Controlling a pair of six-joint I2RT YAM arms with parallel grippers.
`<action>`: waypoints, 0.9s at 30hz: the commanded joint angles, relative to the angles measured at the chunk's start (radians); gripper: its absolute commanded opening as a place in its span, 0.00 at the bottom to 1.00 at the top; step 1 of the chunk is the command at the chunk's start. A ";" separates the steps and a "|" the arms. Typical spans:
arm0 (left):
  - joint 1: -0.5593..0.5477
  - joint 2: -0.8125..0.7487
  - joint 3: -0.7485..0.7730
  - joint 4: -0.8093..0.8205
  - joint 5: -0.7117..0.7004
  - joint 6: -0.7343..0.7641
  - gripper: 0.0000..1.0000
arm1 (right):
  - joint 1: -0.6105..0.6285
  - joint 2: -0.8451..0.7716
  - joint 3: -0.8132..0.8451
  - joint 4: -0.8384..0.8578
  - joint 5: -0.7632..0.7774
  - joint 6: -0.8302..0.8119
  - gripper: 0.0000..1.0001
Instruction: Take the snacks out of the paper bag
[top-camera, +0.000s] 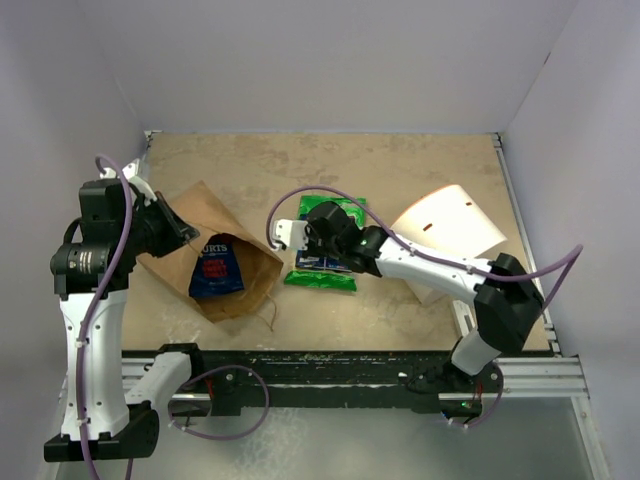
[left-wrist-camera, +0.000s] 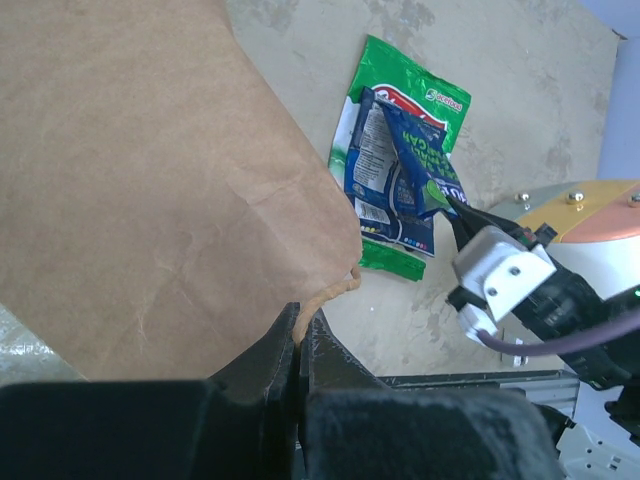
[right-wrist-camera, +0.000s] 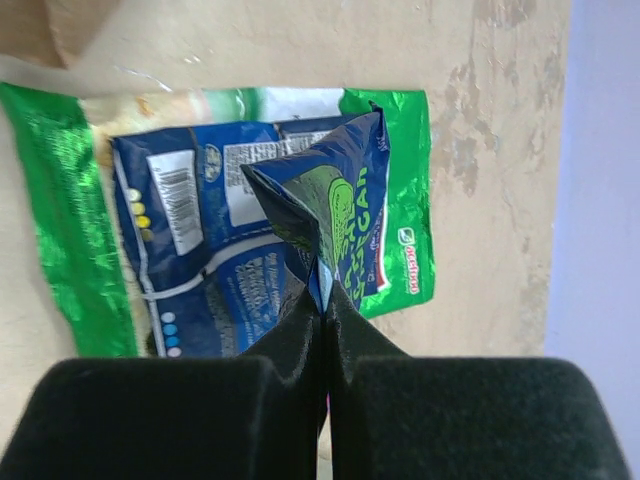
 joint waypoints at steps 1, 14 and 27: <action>-0.002 -0.011 0.035 0.010 0.002 -0.012 0.00 | -0.010 0.007 0.059 0.026 0.109 -0.107 0.00; -0.002 -0.004 -0.034 0.018 0.135 0.003 0.00 | -0.017 0.148 0.114 0.021 0.115 -0.111 0.00; -0.002 -0.035 -0.144 0.070 0.111 -0.117 0.00 | -0.017 0.253 0.149 -0.043 0.043 -0.065 0.00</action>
